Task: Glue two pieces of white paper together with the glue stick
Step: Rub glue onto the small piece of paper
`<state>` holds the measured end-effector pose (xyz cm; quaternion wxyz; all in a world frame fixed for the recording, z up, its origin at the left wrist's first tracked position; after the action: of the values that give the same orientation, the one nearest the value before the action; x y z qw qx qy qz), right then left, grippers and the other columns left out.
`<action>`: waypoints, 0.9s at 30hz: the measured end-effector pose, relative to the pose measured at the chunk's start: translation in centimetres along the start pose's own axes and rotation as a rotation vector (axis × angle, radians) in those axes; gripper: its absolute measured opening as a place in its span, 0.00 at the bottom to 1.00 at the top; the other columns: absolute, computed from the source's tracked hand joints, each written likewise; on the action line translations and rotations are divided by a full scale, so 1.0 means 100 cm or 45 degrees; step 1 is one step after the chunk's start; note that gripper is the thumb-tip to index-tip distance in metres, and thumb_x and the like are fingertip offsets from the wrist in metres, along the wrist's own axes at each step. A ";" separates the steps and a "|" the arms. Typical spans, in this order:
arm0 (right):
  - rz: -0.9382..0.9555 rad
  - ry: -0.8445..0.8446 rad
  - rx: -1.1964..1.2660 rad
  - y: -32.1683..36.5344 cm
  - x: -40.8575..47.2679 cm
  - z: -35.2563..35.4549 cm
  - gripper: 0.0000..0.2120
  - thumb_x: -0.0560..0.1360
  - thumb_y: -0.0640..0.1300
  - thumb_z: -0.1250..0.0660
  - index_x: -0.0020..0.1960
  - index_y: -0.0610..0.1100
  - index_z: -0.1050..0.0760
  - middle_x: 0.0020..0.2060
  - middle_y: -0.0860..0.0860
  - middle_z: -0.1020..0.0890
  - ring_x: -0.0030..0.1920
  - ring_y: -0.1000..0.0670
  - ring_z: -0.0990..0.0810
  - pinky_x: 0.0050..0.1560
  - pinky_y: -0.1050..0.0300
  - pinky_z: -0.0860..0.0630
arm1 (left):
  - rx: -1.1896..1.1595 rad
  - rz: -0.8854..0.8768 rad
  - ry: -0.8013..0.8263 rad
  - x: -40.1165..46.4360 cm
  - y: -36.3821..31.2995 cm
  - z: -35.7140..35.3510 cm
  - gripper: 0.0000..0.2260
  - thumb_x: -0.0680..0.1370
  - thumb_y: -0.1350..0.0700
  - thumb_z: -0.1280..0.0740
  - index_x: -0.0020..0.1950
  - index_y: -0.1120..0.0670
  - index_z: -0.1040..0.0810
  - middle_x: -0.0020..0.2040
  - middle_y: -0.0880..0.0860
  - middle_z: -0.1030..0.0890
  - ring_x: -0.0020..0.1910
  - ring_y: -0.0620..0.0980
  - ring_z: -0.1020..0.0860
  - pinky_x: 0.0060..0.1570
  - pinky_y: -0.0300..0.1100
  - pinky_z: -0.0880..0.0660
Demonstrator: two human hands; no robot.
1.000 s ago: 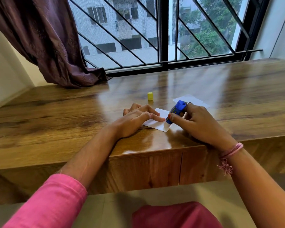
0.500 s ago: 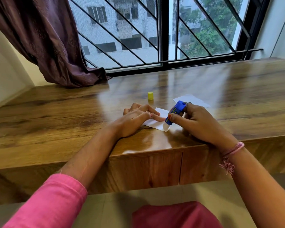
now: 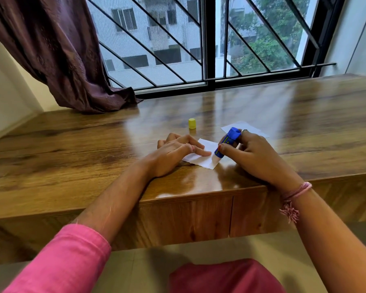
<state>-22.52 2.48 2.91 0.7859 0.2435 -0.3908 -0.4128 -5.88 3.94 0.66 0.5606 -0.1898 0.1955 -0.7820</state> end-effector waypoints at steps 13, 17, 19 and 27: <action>-0.082 -0.091 -0.026 -0.008 0.002 0.006 0.12 0.71 0.50 0.33 0.44 0.41 0.21 0.30 0.51 0.26 0.31 0.54 0.29 0.32 0.66 0.34 | 0.034 -0.008 0.009 0.002 0.004 -0.001 0.24 0.78 0.46 0.57 0.59 0.33 0.23 0.59 0.31 0.29 0.61 0.32 0.41 0.58 0.33 0.50; -0.104 -0.092 -0.051 -0.009 0.003 0.006 0.13 0.72 0.51 0.34 0.46 0.40 0.22 0.31 0.50 0.25 0.32 0.53 0.28 0.33 0.65 0.34 | 0.027 -0.003 0.005 0.002 0.004 -0.001 0.24 0.78 0.45 0.57 0.59 0.34 0.23 0.60 0.35 0.28 0.60 0.26 0.42 0.58 0.32 0.51; -0.106 -0.112 -0.046 -0.010 0.004 0.007 0.13 0.72 0.51 0.34 0.45 0.40 0.22 0.31 0.50 0.25 0.31 0.53 0.29 0.32 0.65 0.35 | 0.015 -0.003 0.001 0.002 0.004 -0.001 0.24 0.78 0.45 0.57 0.59 0.34 0.23 0.60 0.34 0.28 0.59 0.25 0.42 0.58 0.31 0.51; -0.338 -0.286 0.717 -0.032 0.002 0.017 0.10 0.73 0.48 0.33 0.48 0.41 0.23 0.34 0.47 0.24 0.25 0.54 0.30 0.23 0.61 0.34 | 0.032 -0.024 -0.001 0.002 0.005 -0.001 0.24 0.78 0.47 0.57 0.59 0.33 0.23 0.61 0.34 0.29 0.61 0.30 0.42 0.58 0.32 0.51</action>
<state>-25.36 0.44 1.72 0.5790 0.4532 -0.5385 -0.4115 -5.65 3.60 0.32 0.5557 -0.1848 0.1835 -0.7895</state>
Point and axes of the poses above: each hand's wrist, its own x-axis towards the middle knuckle, its own z-axis out of the back of the hand, y = z × x, the point moved 8 cm from there along x, towards the middle knuckle
